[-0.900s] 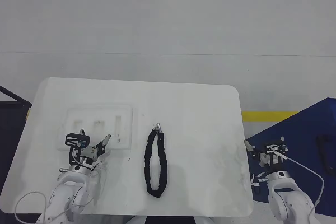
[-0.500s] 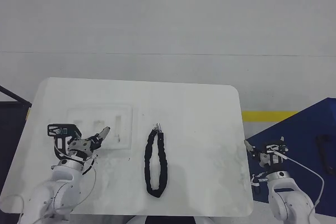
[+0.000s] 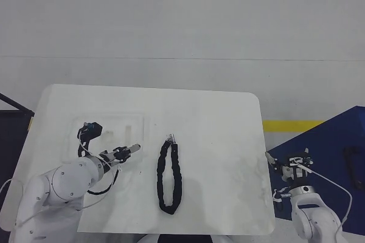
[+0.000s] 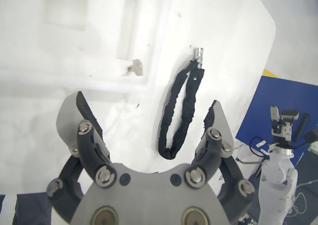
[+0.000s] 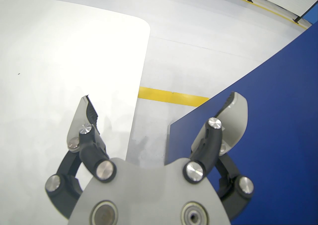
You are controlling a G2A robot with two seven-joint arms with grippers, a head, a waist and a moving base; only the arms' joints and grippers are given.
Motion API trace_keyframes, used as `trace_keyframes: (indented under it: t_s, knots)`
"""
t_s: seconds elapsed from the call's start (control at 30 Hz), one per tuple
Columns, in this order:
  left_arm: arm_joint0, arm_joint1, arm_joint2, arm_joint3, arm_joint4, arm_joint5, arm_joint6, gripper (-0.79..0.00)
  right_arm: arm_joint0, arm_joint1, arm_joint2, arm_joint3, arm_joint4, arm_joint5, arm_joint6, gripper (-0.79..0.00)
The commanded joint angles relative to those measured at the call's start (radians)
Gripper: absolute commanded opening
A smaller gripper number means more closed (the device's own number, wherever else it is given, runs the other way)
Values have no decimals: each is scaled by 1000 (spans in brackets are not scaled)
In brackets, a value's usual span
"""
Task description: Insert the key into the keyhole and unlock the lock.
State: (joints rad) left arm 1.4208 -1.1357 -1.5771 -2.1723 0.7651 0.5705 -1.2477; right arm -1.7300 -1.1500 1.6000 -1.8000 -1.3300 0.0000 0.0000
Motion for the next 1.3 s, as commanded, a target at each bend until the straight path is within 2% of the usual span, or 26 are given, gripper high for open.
trace_keyframes:
  t_s: [0.0, 0.6, 0.67, 0.8, 0.93, 1.13, 1.27]
  knots:
    - [-8, 0, 4, 8, -15, -2, -5, 0, 0, 0, 0, 0, 0, 0, 0, 0]
    - [-7, 1, 2, 19, -14, -12, 11, 0, 0, 0, 0, 0, 0, 0, 0, 0]
    - [-24, 6, -13, 19, 16, -20, -11, 0, 0, 0, 0, 0, 0, 0, 0, 0]
    - [-95, 25, -26, 65, 93, -125, -127, 0, 0, 0, 0, 0, 0, 0, 0, 0]
    - [-229, 39, 11, 204, 190, -281, -283, 0, 0, 0, 0, 0, 0, 0, 0, 0]
    - [-429, 65, 164, 434, 43, -286, -288, 0, 0, 0, 0, 0, 0, 0, 0, 0]
    - [-445, 69, 173, 449, 25, -286, -288, 0, 0, 0, 0, 0, 0, 0, 0, 0]
